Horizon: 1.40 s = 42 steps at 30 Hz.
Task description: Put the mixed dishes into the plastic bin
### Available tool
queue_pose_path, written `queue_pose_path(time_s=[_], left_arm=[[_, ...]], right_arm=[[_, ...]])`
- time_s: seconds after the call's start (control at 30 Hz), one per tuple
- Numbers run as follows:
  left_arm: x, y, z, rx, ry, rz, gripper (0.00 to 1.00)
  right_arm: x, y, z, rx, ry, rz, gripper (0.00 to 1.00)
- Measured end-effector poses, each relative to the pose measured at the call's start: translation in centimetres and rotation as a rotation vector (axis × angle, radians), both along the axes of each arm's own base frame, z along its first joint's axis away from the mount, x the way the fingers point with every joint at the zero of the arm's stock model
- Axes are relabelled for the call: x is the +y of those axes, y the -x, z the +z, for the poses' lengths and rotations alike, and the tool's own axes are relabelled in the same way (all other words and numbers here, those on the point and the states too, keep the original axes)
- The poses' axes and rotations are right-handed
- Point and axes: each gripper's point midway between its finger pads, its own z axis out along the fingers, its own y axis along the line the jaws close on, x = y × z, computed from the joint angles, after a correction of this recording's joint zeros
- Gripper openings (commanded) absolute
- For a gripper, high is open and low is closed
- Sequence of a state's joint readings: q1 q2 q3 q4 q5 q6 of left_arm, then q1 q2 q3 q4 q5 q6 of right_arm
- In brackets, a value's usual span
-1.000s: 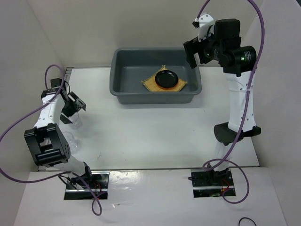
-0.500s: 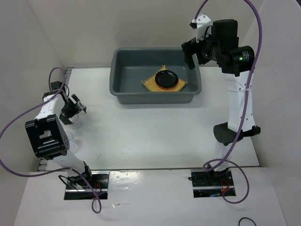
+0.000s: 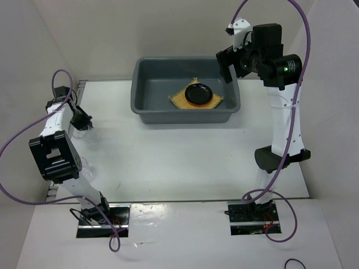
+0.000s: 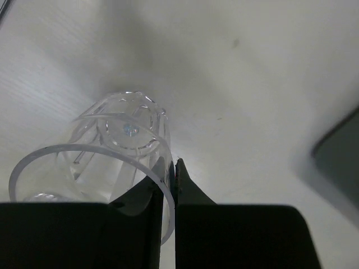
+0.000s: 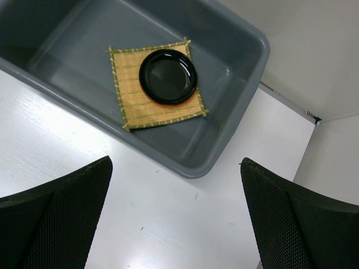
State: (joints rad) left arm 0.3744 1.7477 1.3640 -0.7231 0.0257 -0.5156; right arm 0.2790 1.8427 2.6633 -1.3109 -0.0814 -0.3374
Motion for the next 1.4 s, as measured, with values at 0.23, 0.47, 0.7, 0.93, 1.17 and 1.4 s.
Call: queue_pose_path(time_s=[0.23,0.47,0.7,0.93,1.17,1.4], left_arm=[[-2.1,-8.2,12.4,-0.497,0.118,0.046,0.0],[-15.3,-17.3,26.4,-0.839,0.091,-0.415,0.0],[-32.2,-18.1,16.7,-0.581,-0.106,-0.791,0.0],[-33.5,-15.0,4.3,-0.215,-0.299,-0.913,0.0],[-31.0,-15.1,2.0,-0.134,-0.369,-0.894,0.26],[-30.5,-14.7,1.2,-0.101,-0.39,-0.912,0.62]], right_arm=[[-0.1,-0.1,-0.2,0.005,0.004,-0.003,0.99],[-0.1,-0.1,-0.2,0.004,0.006,-0.007,0.99],[-0.2,-0.1,-0.2,0.003,0.011,-0.011,0.99],[-0.4,-0.1,-1.0,0.029,0.023,-0.016,0.99],[-0.4,-0.2,-1.9,0.054,0.032,-0.017,0.99],[-0.5,0.1,-1.9,0.053,0.041,-0.011,0.99]])
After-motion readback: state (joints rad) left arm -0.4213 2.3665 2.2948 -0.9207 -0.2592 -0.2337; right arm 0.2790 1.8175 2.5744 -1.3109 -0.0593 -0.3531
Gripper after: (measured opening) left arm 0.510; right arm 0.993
